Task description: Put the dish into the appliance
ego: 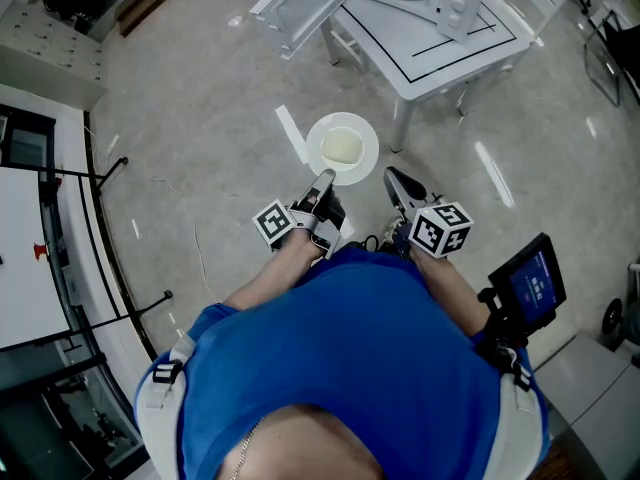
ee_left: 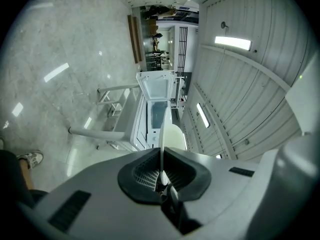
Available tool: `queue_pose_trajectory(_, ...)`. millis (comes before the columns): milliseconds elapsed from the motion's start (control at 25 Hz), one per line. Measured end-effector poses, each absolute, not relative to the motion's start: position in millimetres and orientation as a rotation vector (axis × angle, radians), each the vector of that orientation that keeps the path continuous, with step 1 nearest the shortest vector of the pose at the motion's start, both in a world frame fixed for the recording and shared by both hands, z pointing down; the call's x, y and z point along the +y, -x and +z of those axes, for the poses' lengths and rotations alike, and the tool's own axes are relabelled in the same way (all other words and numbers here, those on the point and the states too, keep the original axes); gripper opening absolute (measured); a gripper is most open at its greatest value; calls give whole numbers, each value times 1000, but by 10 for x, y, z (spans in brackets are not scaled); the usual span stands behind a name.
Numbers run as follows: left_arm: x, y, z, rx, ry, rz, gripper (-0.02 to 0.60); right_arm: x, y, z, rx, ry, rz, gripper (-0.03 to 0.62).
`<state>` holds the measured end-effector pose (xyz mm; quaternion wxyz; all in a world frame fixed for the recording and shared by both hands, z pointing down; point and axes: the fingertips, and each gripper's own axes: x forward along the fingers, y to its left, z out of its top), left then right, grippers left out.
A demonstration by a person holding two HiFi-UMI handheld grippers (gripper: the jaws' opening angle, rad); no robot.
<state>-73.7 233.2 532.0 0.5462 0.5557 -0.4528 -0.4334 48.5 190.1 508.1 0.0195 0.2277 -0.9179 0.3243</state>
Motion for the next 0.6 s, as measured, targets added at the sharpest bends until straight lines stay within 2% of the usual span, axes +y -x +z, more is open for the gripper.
queue_pose_trajectory(600, 1695, 700, 5342, -1155, -1263, -1104, 15, 1137, -490, 5157, -2864, -577, 1042, 2)
